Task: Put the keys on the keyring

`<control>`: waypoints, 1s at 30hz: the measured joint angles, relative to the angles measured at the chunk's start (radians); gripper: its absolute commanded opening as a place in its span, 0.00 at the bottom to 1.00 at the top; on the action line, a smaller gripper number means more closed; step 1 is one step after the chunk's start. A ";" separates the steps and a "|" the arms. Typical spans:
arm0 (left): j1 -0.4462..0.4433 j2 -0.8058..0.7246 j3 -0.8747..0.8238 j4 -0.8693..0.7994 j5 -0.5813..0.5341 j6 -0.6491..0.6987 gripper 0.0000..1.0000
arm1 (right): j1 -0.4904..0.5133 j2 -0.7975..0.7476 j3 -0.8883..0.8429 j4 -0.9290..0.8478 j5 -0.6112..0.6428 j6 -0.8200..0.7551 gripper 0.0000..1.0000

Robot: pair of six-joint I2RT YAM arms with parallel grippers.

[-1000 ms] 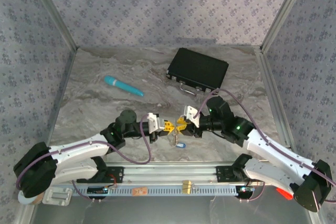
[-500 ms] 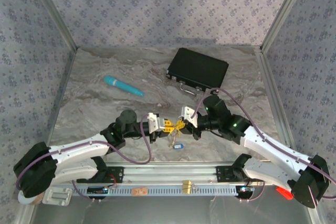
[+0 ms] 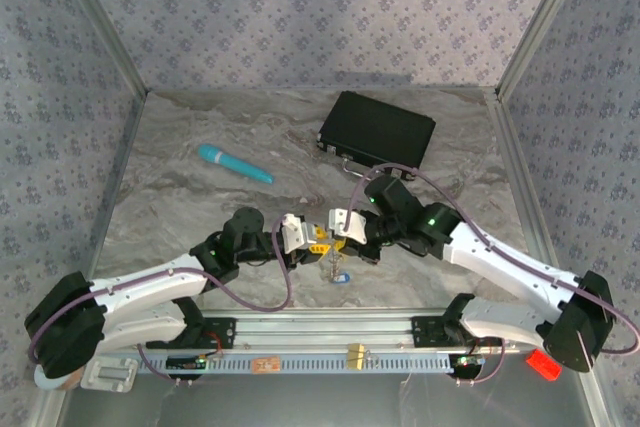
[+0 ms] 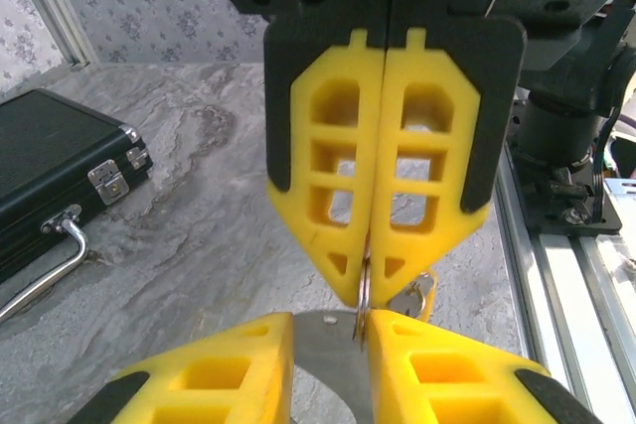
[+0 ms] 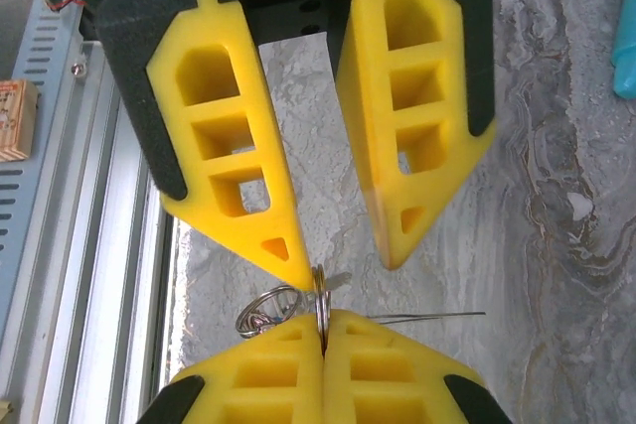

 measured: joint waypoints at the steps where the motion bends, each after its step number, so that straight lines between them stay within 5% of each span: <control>1: 0.000 0.002 0.000 0.002 0.003 0.000 0.24 | 0.004 0.007 0.005 -0.003 0.002 -0.005 0.00; 11: 0.000 0.025 0.002 0.019 0.040 -0.004 0.00 | 0.007 0.020 0.011 -0.001 0.003 -0.011 0.01; 14: 0.000 0.025 0.003 0.031 0.047 -0.002 0.00 | -0.003 -0.017 -0.019 0.027 -0.011 0.018 0.26; 16: 0.000 0.025 0.003 0.028 0.047 -0.002 0.00 | -0.016 -0.060 -0.057 0.072 -0.030 0.038 0.30; 25: 0.000 0.026 -0.047 0.146 0.031 -0.035 0.00 | -0.086 -0.150 -0.235 0.292 -0.119 0.179 0.30; 30: 0.000 0.026 -0.077 0.214 0.031 -0.065 0.00 | -0.086 -0.150 -0.266 0.378 -0.135 0.224 0.22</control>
